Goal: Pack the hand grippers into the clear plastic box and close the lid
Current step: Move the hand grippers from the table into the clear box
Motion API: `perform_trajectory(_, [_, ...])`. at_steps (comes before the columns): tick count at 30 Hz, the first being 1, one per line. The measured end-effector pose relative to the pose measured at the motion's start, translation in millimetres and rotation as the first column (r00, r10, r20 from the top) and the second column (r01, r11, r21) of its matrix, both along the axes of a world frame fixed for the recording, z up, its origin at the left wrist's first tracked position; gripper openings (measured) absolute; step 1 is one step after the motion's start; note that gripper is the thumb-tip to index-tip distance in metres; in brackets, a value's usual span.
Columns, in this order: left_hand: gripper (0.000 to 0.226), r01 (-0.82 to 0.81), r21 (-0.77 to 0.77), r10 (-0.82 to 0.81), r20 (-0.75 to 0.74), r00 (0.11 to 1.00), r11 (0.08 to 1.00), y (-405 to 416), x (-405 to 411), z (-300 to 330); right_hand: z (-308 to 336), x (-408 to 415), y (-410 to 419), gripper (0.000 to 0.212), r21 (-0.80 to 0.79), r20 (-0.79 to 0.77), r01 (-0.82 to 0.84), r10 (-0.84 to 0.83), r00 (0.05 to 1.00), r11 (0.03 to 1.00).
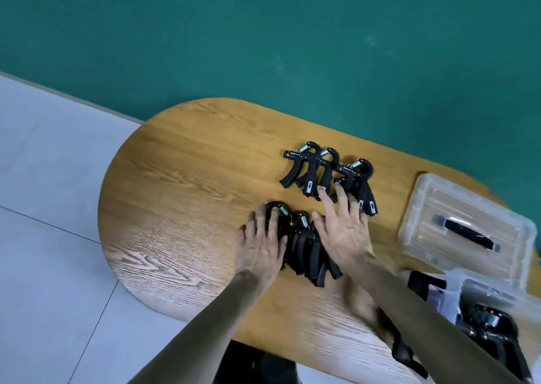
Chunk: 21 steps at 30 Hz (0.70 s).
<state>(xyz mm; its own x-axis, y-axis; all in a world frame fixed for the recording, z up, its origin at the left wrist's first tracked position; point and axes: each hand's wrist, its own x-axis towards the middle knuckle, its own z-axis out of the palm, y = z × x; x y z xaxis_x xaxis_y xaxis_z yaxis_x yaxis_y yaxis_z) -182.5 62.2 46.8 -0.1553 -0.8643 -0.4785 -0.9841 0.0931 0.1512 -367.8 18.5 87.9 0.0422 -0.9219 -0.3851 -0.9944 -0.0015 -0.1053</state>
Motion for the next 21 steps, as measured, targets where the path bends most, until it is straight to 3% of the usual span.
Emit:
perform_trajectory(6, [0.068, -0.067, 0.06, 0.073, -0.099, 0.992, 0.996, -1, -6, -49, -45, 13, -55, 0.057, -0.059, 0.129, 0.03, -0.022, 0.991, 0.998])
perform_trajectory(13, [0.079, -0.215, -0.035, 0.201, -0.24, 0.95, 0.976, 8, -18, -68, -73, 36, -100, 0.061, -0.067, 0.12, 0.054, -0.046, 0.992, 0.996])
perform_trajectory(21, [0.087, -0.168, -0.036, 0.152, -0.269, 0.951, 0.985, -1, -5, -64, -86, 57, -113, 0.069, -0.005, 0.106, 0.165, -0.163, 0.981, 0.986])
